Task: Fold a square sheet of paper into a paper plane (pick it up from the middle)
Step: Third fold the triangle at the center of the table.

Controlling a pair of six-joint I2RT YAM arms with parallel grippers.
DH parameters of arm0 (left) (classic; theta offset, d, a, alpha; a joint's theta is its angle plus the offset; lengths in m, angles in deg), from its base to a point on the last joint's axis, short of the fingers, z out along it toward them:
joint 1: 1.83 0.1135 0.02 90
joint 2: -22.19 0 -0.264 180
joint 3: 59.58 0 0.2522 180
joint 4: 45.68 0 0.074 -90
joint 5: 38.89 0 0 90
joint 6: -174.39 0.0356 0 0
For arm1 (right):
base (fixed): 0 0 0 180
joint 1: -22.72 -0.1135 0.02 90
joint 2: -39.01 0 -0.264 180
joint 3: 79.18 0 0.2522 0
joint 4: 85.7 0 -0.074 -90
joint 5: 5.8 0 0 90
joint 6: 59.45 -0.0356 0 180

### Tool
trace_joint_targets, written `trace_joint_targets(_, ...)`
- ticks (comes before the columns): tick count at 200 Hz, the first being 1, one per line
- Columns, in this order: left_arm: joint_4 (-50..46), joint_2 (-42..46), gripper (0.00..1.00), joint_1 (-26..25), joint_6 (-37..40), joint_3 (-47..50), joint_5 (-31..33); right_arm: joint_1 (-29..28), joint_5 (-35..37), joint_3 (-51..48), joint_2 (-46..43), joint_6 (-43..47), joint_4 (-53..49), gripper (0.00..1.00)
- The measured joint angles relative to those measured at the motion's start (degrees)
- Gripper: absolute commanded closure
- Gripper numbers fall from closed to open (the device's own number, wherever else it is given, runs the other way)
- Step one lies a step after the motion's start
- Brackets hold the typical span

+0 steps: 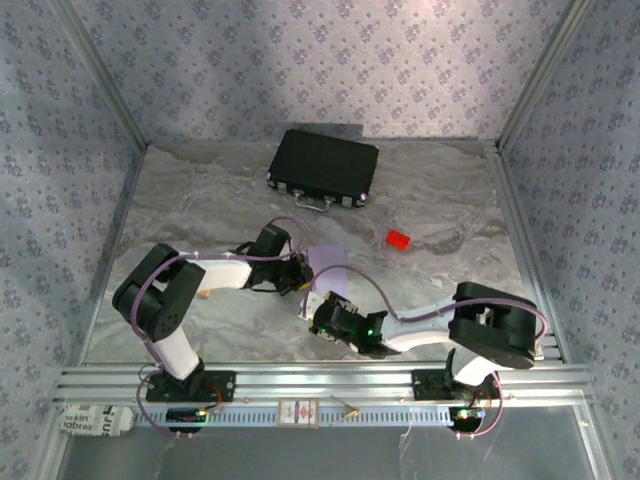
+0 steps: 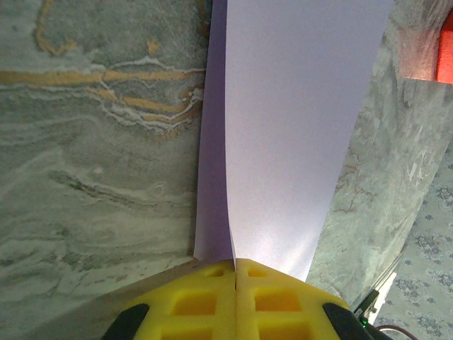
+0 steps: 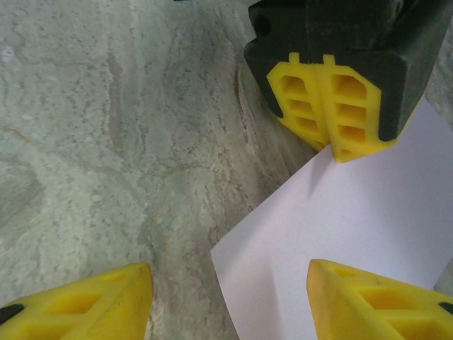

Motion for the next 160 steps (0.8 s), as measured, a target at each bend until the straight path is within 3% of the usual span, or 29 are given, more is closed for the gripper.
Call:
trace_joint_targets(61,0.04,0.2,0.96,0.0,0.0,0.35,0.0,-0.42,5.35,1.14,1.68,-0.66,1.09,0.66)
trace_joint_targets(160,0.04,0.31,0.96,0.07,-0.07,0.46,0.02,-0.63,5.73,1.14,1.64,-2.03,1.38,0.86)
